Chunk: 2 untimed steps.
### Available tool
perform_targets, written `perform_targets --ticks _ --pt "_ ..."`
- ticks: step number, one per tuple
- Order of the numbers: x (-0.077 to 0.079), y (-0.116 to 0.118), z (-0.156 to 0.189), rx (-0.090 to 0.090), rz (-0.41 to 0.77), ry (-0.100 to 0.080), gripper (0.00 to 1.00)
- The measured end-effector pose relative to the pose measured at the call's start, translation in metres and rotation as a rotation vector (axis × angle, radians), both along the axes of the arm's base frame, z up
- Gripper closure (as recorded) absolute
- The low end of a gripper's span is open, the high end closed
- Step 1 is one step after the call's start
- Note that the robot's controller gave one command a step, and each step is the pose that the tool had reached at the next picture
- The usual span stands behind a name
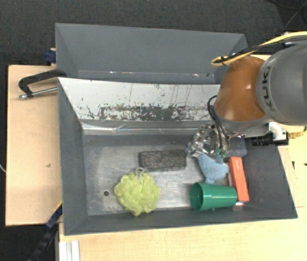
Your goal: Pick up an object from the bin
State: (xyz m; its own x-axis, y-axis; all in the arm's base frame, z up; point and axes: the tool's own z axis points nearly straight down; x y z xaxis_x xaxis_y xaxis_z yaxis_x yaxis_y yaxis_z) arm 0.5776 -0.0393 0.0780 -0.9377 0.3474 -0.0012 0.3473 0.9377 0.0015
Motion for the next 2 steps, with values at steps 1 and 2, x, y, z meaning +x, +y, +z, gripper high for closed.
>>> perform_targets --ticks 1,2 --pt "0.009 0.01 0.04 -0.001 -0.002 -0.009 1.0" --pt "0.003 0.008 0.06 0.0 0.036 0.009 1.0"
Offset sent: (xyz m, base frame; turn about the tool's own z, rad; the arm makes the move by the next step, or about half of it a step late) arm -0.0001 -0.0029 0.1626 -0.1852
